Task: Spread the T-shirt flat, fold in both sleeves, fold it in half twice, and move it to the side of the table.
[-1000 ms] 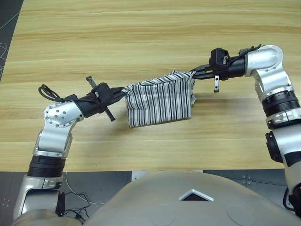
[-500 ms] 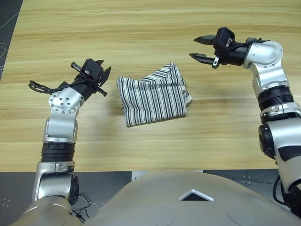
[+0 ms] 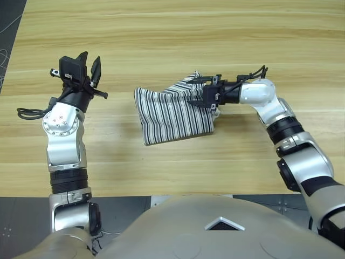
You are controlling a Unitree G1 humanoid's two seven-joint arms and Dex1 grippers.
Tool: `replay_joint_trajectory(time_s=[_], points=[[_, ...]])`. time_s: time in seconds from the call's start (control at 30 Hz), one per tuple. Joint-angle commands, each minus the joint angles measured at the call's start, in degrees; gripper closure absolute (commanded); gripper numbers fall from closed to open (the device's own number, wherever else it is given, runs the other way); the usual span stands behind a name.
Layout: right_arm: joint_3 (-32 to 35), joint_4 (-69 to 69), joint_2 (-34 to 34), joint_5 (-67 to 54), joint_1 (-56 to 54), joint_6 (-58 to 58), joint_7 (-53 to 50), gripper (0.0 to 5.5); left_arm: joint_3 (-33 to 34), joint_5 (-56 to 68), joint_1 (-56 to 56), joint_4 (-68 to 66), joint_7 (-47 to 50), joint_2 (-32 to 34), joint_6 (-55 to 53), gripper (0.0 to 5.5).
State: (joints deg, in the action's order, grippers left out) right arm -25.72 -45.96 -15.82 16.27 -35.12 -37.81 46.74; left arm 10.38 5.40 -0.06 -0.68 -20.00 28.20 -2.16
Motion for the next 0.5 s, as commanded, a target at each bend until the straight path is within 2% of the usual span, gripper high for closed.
replay_joint_trajectory(time_s=[0.03,0.2,0.5], points=[[-2.28,-8.6,2.39,4.63,-4.36,-2.58,-4.54,2.81,-1.15,-0.71,0.36,0.9,-0.64,-0.34,0.01,4.09],[-0.42,-16.81,3.57,5.36,-9.65,-3.8,-11.13,2.81,-1.4,-0.4,1.25,1.19,-0.52,-1.28,0.39,4.09],[2.23,-19.83,1.03,4.77,-10.41,-6.08,-12.56,2.81,-3.44,-1.99,1.87,-0.52,-0.01,-3.53,2.82,4.09]])
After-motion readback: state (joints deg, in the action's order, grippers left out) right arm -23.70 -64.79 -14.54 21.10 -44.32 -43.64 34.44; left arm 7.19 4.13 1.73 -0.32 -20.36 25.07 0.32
